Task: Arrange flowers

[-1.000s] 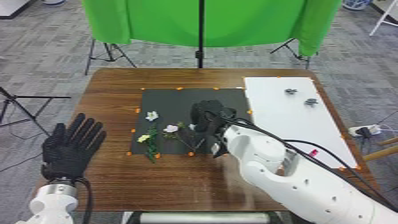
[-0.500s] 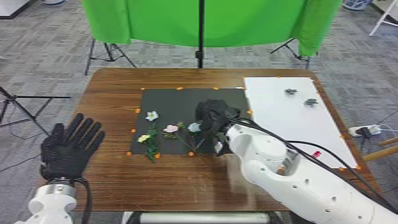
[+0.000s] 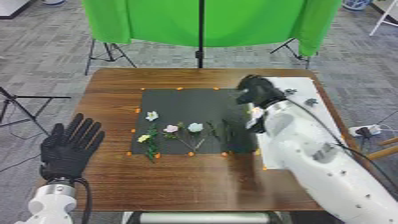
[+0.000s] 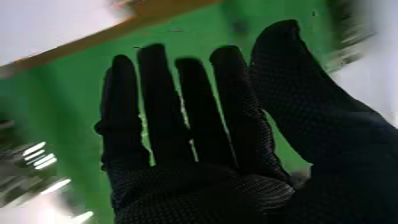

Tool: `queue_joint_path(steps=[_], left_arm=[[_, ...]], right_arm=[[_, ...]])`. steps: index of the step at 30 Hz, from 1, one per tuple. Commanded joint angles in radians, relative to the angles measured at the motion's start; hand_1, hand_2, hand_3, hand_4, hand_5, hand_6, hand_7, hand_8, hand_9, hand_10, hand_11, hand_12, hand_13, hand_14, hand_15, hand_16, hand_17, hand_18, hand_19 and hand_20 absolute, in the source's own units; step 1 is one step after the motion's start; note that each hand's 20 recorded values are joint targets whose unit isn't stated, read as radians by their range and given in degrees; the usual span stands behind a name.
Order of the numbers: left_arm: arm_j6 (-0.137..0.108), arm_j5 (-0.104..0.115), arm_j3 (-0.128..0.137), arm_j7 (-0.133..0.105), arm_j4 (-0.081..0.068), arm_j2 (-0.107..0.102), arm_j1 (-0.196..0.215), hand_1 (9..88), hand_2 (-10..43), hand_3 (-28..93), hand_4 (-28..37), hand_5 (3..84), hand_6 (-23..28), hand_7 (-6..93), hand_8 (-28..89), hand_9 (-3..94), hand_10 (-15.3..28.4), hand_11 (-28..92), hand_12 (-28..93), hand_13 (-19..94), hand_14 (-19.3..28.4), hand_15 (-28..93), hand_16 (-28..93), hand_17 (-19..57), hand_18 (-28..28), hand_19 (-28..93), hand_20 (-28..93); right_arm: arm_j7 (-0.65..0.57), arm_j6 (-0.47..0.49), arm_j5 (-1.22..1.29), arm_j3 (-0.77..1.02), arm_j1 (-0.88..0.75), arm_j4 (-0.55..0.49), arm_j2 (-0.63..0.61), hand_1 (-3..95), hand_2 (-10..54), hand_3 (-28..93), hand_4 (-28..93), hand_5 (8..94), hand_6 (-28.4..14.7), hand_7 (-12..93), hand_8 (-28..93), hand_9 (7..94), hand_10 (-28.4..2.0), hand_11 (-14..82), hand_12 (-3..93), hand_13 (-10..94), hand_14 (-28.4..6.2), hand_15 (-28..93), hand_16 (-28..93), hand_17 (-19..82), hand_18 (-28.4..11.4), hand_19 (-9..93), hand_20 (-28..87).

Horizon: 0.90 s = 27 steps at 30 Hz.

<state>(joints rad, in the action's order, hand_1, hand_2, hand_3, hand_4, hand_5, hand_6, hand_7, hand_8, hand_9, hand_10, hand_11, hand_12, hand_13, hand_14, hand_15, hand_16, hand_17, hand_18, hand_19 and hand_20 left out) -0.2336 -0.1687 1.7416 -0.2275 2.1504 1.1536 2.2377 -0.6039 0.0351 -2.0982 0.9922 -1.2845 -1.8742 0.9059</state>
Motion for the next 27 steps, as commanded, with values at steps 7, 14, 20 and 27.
queue_joint_path(steps=[7, 14, 20, 27], left_arm=[[0.000, -0.001, 0.010, 0.004, -0.005, 0.009, 0.027, 28.6, 11.5, 76, -27.8, 42.8, 9.4, 5.2, -7, 35.4, 14.4, 16, 10, 27, 14.0, 26, -5, -3.7, 12.5, 26, 13], [-0.002, -0.006, -0.001, 0.002, -0.013, 0.015, 0.025, 28.8, 11.5, 76, -27.7, 42.9, 8.7, 5.6, -7, 35.2, 13.8, 16, 10, 26, 13.6, 26, -5, -3.8, 12.5, 26, 13], [0.014, 0.004, -0.006, 0.004, -0.019, 0.019, 0.023, 28.7, 11.4, 76, -27.6, 42.9, 8.7, 5.6, -7, 35.0, 13.8, 16, 10, 26, 13.9, 26, -4, -3.8, 12.5, 26, 13], [0.034, -0.001, 0.000, 0.012, -0.020, 0.020, 0.028, 28.7, 11.3, 76, -27.5, 42.7, 8.8, 5.3, -7, 35.0, 13.9, 16, 10, 26, 14.1, 27, -4, -3.9, 12.6, 25, 13]], right_arm=[[-0.086, 0.043, -0.030, 0.174, -0.031, 0.221, -0.142, 50.6, -9.5, 79, -28, 51.5, -3.3, 16, -13, 40.3, -14.7, 8.9, 11.7, 34, -16.4, 17, 17, 14, -20.5, 62, 24], [-0.039, -0.023, 0.044, 0.113, 0.016, 0.368, -0.114, 50.8, -9.5, 79, -28, 49.7, -1.6, 18, -14, 39.5, -11.8, 9.8, 11.1, 34, -15.4, 15, 19, 14, -19.3, 61, 23], [-0.074, -0.076, 0.081, 0.064, 0.050, 0.422, -0.093, 53.5, -9.5, 72, -28, 54.4, 0.0, 20, -15, 49.1, -10.5, 12.3, 10.7, 47, -11.6, 20, 20, 18, -19.4, 64, 25], [-0.042, -0.183, 0.048, 0.068, 0.005, 0.352, -0.109, 65.3, -9.5, 57, -28, 74.8, 1.4, 34, -2, 83.0, -9.1, 9.9, 37.9, 68, -6.8, 31, 40, 25, -18.7, 69, 33]])
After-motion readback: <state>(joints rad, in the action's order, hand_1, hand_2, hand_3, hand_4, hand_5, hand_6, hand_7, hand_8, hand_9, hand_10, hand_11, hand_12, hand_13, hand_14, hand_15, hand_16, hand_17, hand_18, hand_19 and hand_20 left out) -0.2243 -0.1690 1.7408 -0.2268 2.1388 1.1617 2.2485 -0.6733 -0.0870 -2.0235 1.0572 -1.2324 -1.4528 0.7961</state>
